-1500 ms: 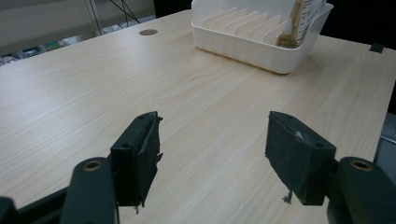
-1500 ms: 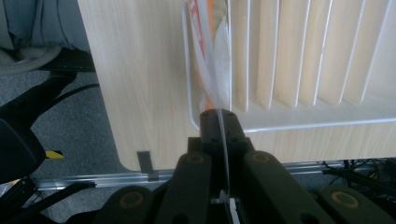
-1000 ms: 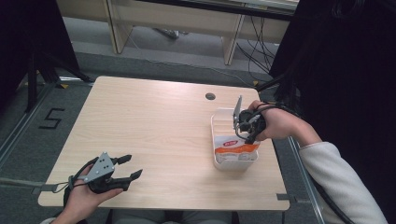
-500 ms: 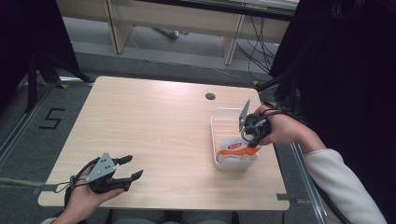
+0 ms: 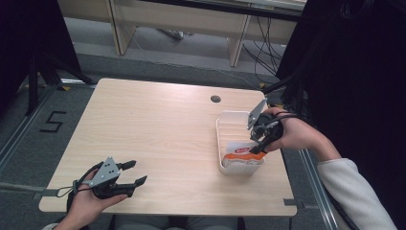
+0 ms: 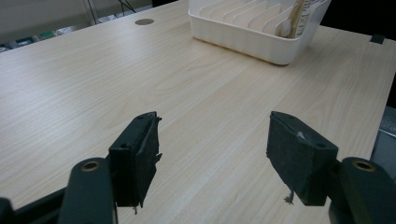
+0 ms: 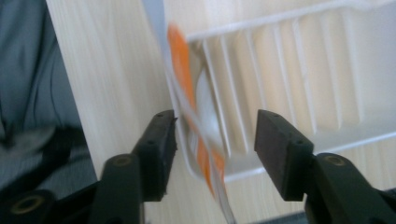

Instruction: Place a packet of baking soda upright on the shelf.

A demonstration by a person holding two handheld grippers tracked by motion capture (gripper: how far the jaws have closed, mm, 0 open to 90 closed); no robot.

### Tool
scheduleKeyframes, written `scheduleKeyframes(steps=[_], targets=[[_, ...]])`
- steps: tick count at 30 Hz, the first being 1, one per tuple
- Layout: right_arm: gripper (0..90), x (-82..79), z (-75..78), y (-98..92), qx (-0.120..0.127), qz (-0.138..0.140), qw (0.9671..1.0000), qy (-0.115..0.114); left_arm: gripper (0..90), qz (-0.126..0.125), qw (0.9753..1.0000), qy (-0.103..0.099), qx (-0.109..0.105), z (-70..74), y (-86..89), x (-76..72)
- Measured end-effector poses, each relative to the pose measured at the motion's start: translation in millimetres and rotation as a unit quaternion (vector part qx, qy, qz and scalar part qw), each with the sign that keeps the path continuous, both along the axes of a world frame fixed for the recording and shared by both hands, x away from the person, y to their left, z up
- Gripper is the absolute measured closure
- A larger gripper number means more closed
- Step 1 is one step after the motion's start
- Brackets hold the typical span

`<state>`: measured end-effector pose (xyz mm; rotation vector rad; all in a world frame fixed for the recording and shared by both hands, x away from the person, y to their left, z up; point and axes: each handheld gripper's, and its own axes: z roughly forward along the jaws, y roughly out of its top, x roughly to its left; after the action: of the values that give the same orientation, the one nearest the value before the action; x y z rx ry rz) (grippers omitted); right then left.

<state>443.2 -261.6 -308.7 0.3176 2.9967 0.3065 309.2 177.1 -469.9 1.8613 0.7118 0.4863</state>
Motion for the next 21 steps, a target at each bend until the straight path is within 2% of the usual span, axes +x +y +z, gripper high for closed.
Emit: scheduleKeyframes(steps=[1,2,3,4,6,8,9,10,11,12,13,14,15,19,21], targets=[[43.3,-3.4,2.3,3.6,0.024,-0.016,0.9995,0.010,33.8,0.000,1.0000,0.000,0.000,0.0,0.0,0.0],[43.3,-3.4,2.3,3.6,0.024,-0.016,0.9995,0.010,33.8,0.001,1.0000,0.000,0.001,0.0,0.1,0.0],[42.3,-5.6,4.5,7.6,0.041,-0.022,0.9988,0.010,33.6,0.001,1.0000,0.000,0.002,-0.1,0.3,0.0],[40.5,-9.1,6.1,16.7,0.073,-0.011,0.9972,0.003,33.3,0.001,1.0000,0.000,0.002,-0.4,0.5,-0.2],[40.3,-12.2,6.6,21.5,0.083,-0.017,0.9964,-0.001,33.1,0.001,1.0000,0.000,0.002,-0.5,0.4,-0.4],[40.9,-17.4,5.6,36.5,0.114,-0.007,0.9934,-0.014,32.7,0.001,1.0000,0.002,0.002,-0.6,0.6,-0.5],[40.9,-17.4,5.6,36.5,0.114,-0.007,0.9934,-0.014,32.7,-0.002,1.0000,-0.002,0.004,-0.5,1.3,0.0],[41.4,-19.4,4.3,41.3,0.119,-0.009,0.9927,-0.020,32.7,0.002,1.0000,0.003,0.000,-0.8,1.3,-0.8],[41.5,-19.8,2.3,46.5,0.120,0.007,0.9922,-0.030,32.7,0.002,1.0000,0.002,0.003,-0.8,2.0,-0.3],[42.1,-23.4,1.2,50.7,0.120,-0.001,0.9923,-0.031,32.7,0.003,1.0000,0.002,0.001,-1.0,2.2,-0.1],[42.1,-25.5,-0.1,55.0,0.125,-0.003,0.9913,-0.040,32.6,0.005,1.0000,0.003,0.000,-1.0,2.2,0.0],[42.0,-25.5,-1.2,59.1,0.134,0.010,0.9899,-0.046,32.6,0.003,1.0000,0.004,-0.005,-1.4,1.7,0.2],[41.4,-31.2,-2.1,66.6,0.144,0.004,0.9881,-0.052,32.4,0.004,1.0000,0.004,0.001,-0.9,2.0,-0.5],[41.3,-39.9,-6.3,78.2,0.146,0.009,0.9877,-0.056,32.3,0.005,1.0000,0.005,-0.007,-1.4,1.8,0.0],[41.9,-47.0,-13.6,87.9,0.148,0.027,0.9869,-0.058,32.1,0.005,1.0000,0.005,-0.003,-1.4,2.0,-0.4]])
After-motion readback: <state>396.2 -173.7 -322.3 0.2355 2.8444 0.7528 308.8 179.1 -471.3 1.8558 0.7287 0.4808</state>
